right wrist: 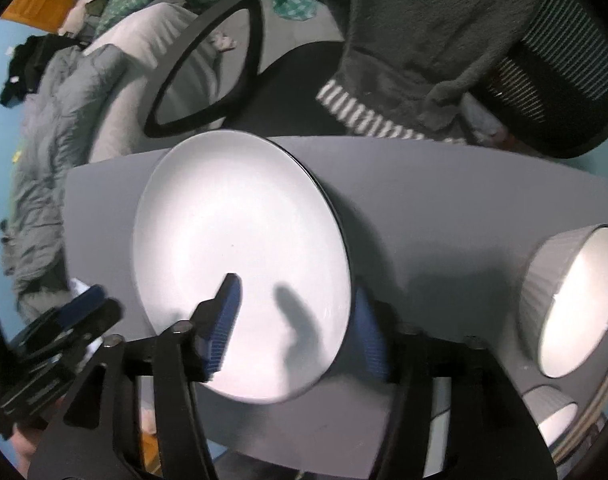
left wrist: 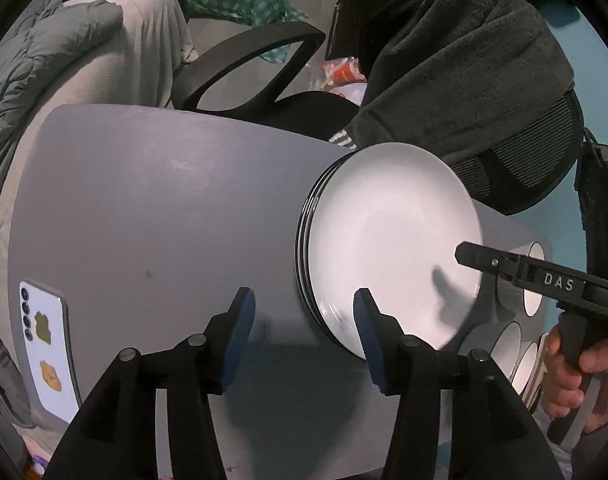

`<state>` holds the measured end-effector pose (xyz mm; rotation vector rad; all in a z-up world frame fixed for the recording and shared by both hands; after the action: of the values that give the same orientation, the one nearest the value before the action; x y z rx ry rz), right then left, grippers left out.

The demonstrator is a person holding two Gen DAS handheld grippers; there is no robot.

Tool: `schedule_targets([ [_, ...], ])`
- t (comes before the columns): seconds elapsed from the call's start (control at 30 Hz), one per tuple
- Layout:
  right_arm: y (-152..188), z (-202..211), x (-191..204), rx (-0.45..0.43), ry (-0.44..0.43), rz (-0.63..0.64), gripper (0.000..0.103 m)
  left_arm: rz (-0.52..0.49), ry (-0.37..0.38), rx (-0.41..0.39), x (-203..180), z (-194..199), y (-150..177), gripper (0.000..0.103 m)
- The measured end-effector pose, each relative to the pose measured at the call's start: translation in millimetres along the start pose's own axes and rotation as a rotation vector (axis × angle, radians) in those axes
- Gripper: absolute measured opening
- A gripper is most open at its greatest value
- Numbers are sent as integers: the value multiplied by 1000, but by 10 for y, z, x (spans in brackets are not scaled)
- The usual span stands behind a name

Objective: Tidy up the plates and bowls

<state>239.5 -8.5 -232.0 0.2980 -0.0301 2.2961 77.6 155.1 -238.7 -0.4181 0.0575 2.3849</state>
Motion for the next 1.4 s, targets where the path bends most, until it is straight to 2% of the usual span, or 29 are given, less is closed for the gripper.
schedule_targets([
  [0.07,4,15,-8,-10,-9,-3,63,3,8,-6,-2,54,29,52],
  [0.27,87,175,-29,-59,39,1,63,-1,11,-64,-7,326,160,56],
  [0.37,175,348,34,-114,84,30,64,-19,1,-103,-28,489,217,66],
  [0.5,344,625,125,-209,153,82,66,-57,-14,-162,-70,739,331,67],
  [0.7,602,1028,281,-334,200,117,68,-102,-27,-220,-104,1020,518,69],
  [0.93,886,1365,456,-435,206,98,69,-175,-36,-297,-204,1403,775,69],
  [1.13,1138,1604,578,-511,213,83,69,-231,-13,-340,-313,1666,916,75],
  [1.4,1483,1905,628,-593,231,63,70,-314,17,-373,-517,1882,1061,75],
])
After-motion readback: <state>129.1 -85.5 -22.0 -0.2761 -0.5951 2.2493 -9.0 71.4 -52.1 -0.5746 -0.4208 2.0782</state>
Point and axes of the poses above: each gripper's, at about its wrist camera, not at the fingertips, and z roughly against the way its jaws point, x to its left, y to its underside, the point moved 3 cm from there along -z, roughly the way its jaws point, and after that the axes turned 2 degrees about y, right-handed, at the moved point
